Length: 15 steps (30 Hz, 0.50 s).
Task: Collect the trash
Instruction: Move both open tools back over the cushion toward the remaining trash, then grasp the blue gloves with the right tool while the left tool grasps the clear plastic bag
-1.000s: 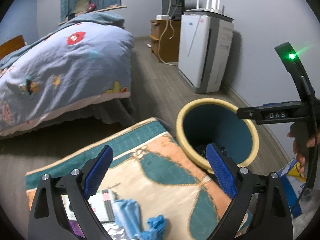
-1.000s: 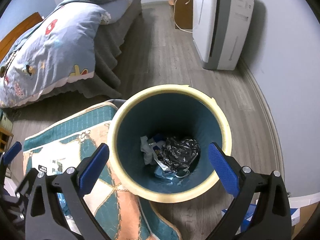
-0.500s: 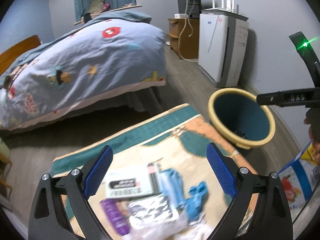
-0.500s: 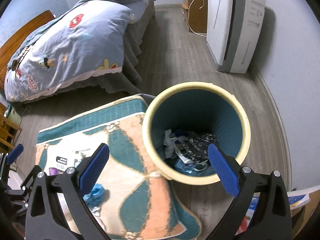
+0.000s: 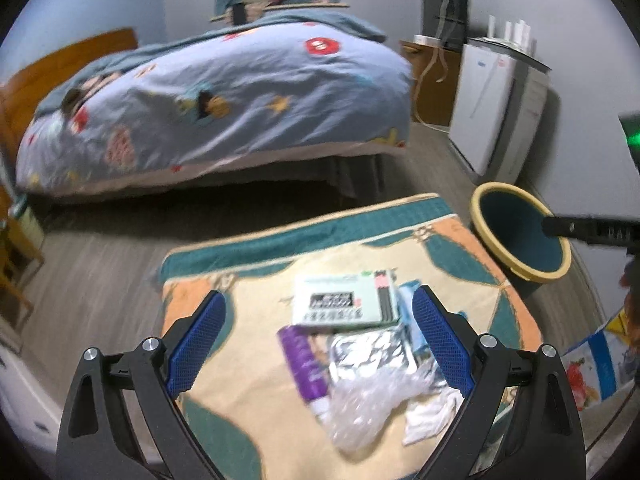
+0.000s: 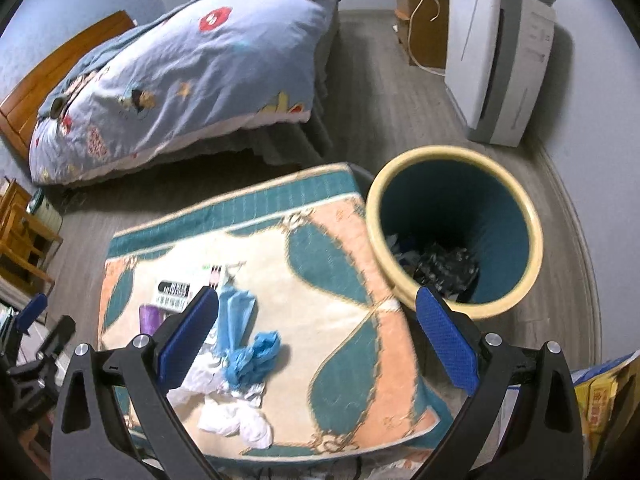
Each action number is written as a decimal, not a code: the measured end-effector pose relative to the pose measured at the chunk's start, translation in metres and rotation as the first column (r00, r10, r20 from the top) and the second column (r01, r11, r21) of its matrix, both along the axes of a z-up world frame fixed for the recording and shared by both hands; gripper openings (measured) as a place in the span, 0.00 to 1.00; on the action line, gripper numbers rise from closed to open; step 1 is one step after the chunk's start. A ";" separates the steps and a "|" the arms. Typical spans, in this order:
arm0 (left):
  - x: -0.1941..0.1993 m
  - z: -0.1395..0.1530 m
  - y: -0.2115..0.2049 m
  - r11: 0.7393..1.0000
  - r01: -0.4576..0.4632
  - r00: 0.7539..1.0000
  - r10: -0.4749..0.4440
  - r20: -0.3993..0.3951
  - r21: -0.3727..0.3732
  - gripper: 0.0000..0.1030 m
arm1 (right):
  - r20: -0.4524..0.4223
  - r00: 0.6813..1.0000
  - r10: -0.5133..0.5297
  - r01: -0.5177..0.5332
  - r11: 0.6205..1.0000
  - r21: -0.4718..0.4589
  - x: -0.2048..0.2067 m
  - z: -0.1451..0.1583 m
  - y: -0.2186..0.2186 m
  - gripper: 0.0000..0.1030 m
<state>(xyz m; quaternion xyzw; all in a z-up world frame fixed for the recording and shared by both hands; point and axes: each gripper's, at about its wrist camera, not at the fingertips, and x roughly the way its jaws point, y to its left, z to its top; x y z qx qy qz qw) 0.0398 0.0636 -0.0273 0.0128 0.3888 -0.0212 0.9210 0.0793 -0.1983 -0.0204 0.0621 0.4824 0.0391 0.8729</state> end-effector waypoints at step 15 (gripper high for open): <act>0.007 -0.033 0.026 0.998 -0.018 0.991 0.025 -0.133 0.052 0.91 | -0.168 0.984 0.061 -0.064 0.998 -0.013 -0.015 -0.073 0.051 0.93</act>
